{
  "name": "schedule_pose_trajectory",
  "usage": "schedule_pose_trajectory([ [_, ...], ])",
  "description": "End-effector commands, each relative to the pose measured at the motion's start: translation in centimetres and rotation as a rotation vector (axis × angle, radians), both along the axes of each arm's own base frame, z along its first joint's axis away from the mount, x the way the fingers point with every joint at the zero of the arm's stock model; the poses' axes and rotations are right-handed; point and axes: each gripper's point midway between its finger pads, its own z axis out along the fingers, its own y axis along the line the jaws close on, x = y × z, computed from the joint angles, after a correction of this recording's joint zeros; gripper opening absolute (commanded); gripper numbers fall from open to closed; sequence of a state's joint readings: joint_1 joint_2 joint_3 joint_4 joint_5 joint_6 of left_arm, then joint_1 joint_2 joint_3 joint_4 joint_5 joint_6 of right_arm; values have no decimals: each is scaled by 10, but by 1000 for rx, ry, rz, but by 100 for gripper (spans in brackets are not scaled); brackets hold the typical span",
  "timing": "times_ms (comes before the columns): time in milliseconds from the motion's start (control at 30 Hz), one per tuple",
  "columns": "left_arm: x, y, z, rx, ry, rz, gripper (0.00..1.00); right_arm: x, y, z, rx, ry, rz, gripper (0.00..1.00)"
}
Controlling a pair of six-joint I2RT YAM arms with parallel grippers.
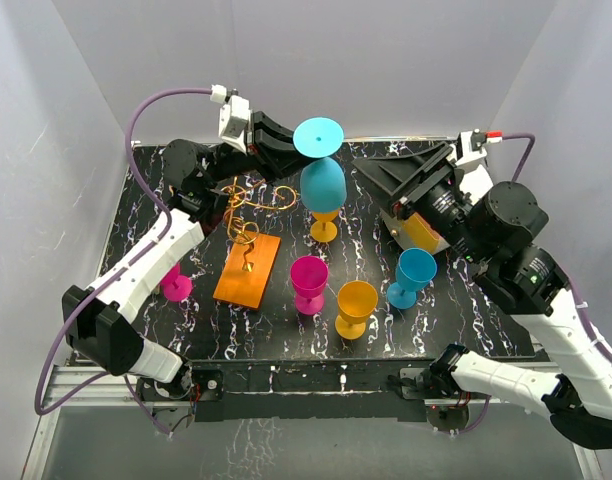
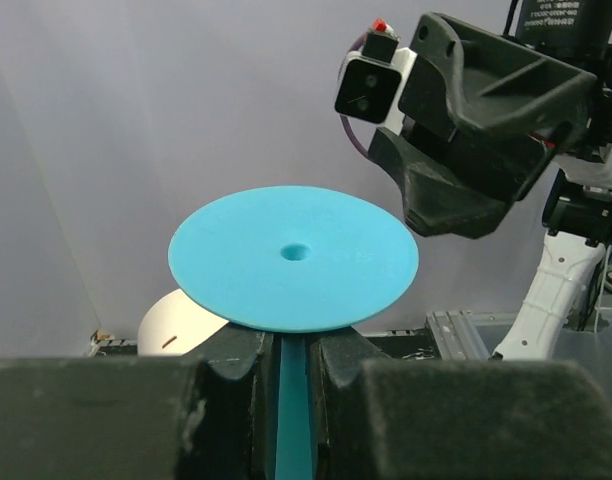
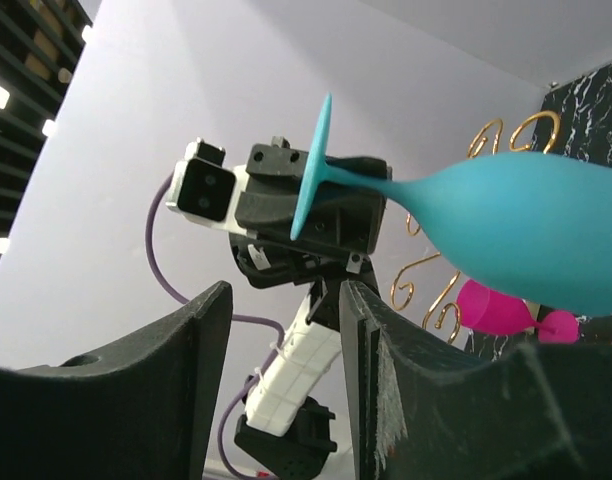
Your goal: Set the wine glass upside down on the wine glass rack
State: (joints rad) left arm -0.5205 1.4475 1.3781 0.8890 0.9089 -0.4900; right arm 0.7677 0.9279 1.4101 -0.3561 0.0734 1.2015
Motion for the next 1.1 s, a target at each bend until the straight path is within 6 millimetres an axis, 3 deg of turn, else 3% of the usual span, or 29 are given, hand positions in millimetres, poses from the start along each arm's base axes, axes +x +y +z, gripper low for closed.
schedule_pose_trajectory([
  [0, -19, -3, 10, -10, -145, -27, 0, 2, -13, 30, 63, -38, -60, 45],
  [367, -28, -12, 0, 22, -169, -45, 0, 18, -3, 13, 3, -1, -84, 39],
  [567, -31, -14, -4, 36, -171, -59, 0, 22, 1, 9, -7, 0, -82, 24],
  [833, -40, -13, -6, 53, -149, -90, 0, 25, 2, 1, -1, 18, -90, 17],
  [1000, -46, -11, -7, 56, -124, -113, 0, 28, 4, -2, -4, 23, -93, 1],
  [1067, -45, -9, -6, 57, -85, -97, 8, 29, 3, -3, -3, 24, -99, 0],
])
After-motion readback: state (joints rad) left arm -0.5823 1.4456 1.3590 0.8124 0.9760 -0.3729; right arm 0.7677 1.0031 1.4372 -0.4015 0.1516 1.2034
